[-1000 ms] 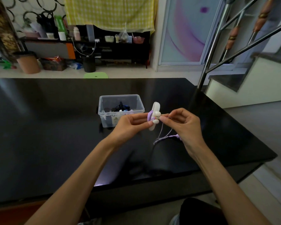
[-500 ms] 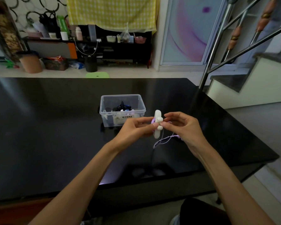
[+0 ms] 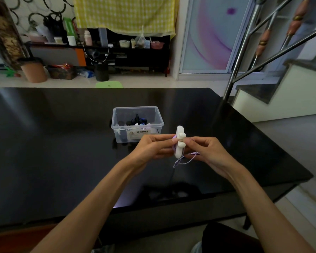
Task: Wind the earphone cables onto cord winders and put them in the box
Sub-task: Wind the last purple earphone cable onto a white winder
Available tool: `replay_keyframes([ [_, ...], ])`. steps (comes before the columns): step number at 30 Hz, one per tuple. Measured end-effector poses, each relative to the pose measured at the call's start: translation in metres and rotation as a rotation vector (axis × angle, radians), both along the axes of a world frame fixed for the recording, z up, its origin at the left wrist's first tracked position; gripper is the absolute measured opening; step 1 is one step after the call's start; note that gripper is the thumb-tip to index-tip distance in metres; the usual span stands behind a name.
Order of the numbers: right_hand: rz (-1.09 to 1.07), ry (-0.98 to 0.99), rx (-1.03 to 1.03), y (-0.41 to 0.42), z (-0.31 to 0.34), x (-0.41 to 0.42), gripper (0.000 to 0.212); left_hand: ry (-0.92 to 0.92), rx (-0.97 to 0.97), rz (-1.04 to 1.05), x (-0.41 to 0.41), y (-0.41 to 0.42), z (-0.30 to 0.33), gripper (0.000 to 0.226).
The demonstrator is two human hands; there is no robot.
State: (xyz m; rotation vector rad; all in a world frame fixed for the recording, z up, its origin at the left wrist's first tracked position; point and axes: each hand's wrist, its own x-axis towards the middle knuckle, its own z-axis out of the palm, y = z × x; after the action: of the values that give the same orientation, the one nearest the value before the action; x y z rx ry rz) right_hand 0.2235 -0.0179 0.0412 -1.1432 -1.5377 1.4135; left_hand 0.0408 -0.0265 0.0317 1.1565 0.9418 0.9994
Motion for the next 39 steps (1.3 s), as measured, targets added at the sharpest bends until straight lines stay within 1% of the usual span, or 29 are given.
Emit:
replay_keyframes([
  [2,0.004,0.062,-0.099,0.001,0.002,0.001,0.028,-0.015,-0.057,-0.025,0.001,0.001,0.002,0.031],
  [4,0.006,0.1,-0.189,0.002,0.002,0.001,0.029,-0.052,-0.108,-0.098,-0.001,0.0,0.005,0.033],
  [7,0.017,0.137,-0.316,0.005,0.001,0.004,0.046,-0.106,-0.153,-0.156,-0.004,0.0,0.006,0.037],
  [9,0.054,0.167,-0.394,0.007,0.0,0.006,0.051,-0.106,-0.183,-0.163,-0.005,0.001,0.005,0.037],
  [13,0.106,0.119,-0.449,0.01,0.001,0.012,0.032,-0.104,-0.228,-0.148,-0.008,0.005,0.002,0.024],
  [15,0.04,0.027,-0.431,0.013,0.0,0.018,0.026,-0.098,-0.23,-0.101,-0.012,0.006,0.002,0.022],
  [17,-0.075,-0.073,-0.392,0.017,-0.004,0.024,0.027,-0.082,-0.225,-0.073,-0.017,0.007,0.001,0.022],
  [19,-0.205,-0.113,-0.334,0.02,-0.008,0.026,0.03,-0.054,-0.23,-0.063,-0.019,0.007,0.0,0.022],
  [20,-0.286,-0.15,-0.268,0.021,-0.009,0.026,0.03,-0.029,-0.235,-0.056,-0.02,0.007,-0.001,0.021],
  [22,-0.437,-0.229,-0.072,0.02,-0.009,0.018,0.032,0.046,-0.241,-0.046,-0.018,0.006,-0.002,0.019],
  [23,-0.443,-0.218,0.002,0.02,-0.007,0.013,0.033,0.082,-0.242,-0.047,-0.017,0.005,-0.001,0.019],
  [24,-0.394,-0.167,0.031,0.018,-0.005,0.006,0.033,0.106,-0.246,-0.053,-0.016,0.005,0.0,0.02],
  [25,-0.311,-0.085,0.013,0.015,-0.003,-0.002,0.033,0.116,-0.249,-0.061,-0.014,0.004,0.001,0.021],
  [27,-0.133,0.092,-0.123,0.007,0.002,-0.017,0.033,0.119,-0.248,-0.055,-0.013,0.004,0.002,0.023],
  [28,-0.076,0.13,-0.187,0.005,0.003,-0.023,0.032,0.121,-0.247,-0.036,-0.013,0.003,0.001,0.025],
  [29,-0.058,0.12,-0.227,0.004,0.003,-0.026,0.032,0.126,-0.248,-0.012,-0.013,0.003,0.001,0.025],
  [31,-0.095,0.001,-0.255,0.006,-0.001,-0.028,0.029,0.137,-0.259,0.038,-0.011,0.003,-0.002,0.023],
  [33,-0.129,-0.233,-0.187,0.008,-0.008,-0.025,0.027,0.096,-0.275,0.095,-0.011,0.004,-0.003,0.021],
  [34,-0.13,-0.364,-0.1,0.008,-0.011,-0.023,0.025,0.043,-0.281,0.13,-0.011,0.004,-0.003,0.019],
  [36,-0.094,-0.635,0.162,0.007,-0.016,-0.022,0.02,-0.063,-0.28,0.202,-0.011,0.006,-0.004,0.016],
  [37,-0.078,-0.729,0.294,0.004,-0.017,-0.022,0.018,-0.088,-0.276,0.232,-0.012,0.006,-0.004,0.016],
  [39,-0.059,-0.793,0.455,-0.002,-0.013,-0.025,0.016,-0.061,-0.268,0.266,-0.01,0.005,-0.006,0.018],
])
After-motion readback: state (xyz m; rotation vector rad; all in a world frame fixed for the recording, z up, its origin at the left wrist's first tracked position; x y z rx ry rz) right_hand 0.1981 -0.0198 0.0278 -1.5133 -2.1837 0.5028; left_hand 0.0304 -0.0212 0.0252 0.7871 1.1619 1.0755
